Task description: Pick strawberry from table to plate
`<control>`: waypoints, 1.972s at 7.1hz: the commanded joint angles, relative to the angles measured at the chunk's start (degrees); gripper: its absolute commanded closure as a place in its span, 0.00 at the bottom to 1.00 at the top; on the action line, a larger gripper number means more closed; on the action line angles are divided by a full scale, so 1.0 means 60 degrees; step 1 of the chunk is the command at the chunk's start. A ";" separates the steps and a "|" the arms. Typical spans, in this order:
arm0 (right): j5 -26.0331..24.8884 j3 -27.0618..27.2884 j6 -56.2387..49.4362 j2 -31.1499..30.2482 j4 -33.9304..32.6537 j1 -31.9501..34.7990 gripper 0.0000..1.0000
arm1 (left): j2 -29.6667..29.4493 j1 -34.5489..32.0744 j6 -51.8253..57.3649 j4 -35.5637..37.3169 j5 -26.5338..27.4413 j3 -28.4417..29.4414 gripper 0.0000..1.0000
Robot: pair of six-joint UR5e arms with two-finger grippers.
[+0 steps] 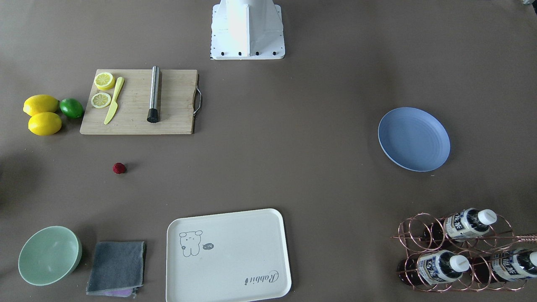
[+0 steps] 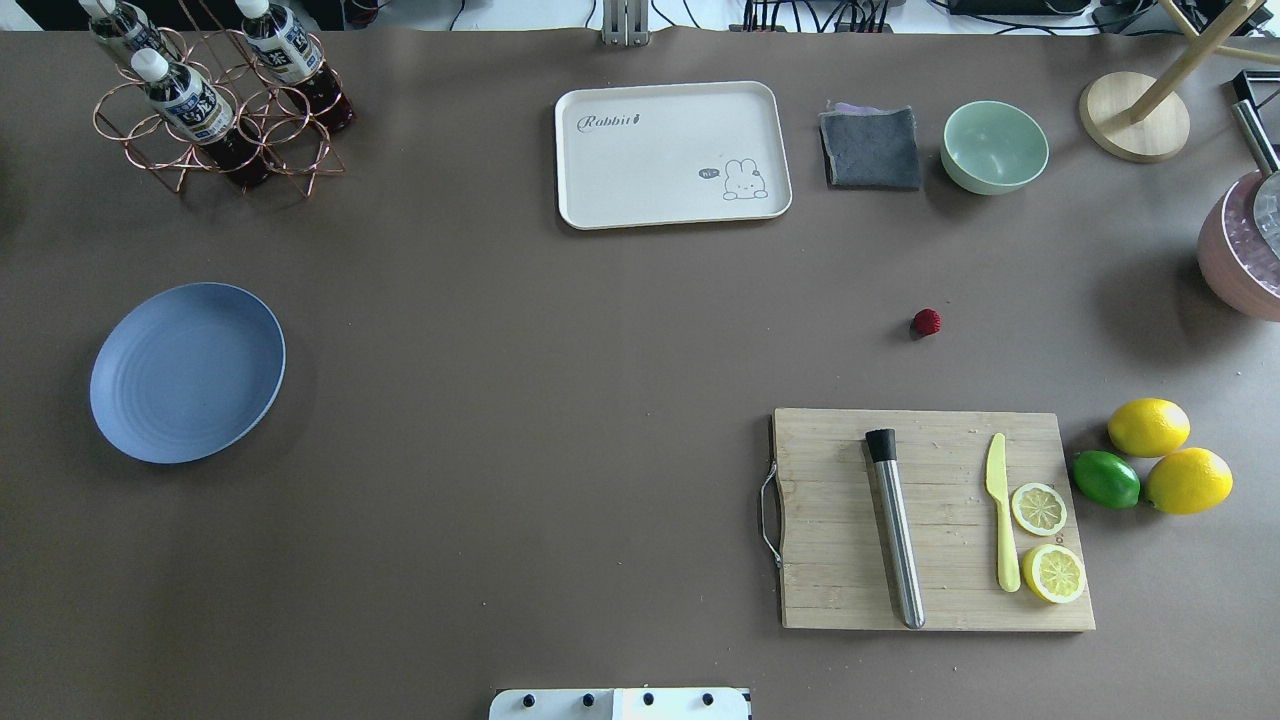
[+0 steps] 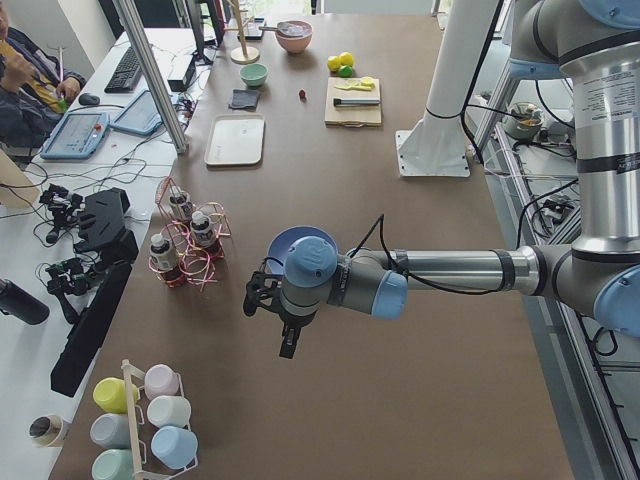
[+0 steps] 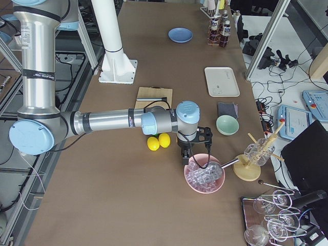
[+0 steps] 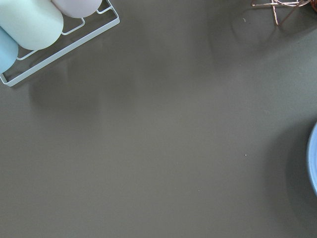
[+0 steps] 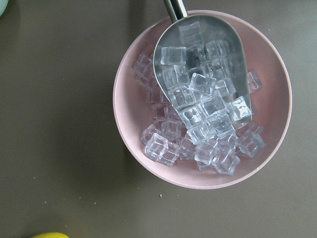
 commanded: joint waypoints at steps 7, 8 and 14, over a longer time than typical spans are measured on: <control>0.0265 -0.0044 0.0050 -0.0065 0.0000 -0.0001 0.00 | 0.0284 0.1119 -0.0232 -0.0110 0.0024 -0.0550 0.03; 0.0265 -0.0059 0.0050 -0.0065 0.0000 -0.0001 0.00 | 0.0138 0.1312 -0.1568 -0.0401 0.0039 -0.0477 0.03; 0.0265 -0.0015 0.0065 -0.0138 0.0015 -0.0001 0.00 | -0.1122 0.4388 -0.4363 -0.3002 0.1753 0.1304 0.09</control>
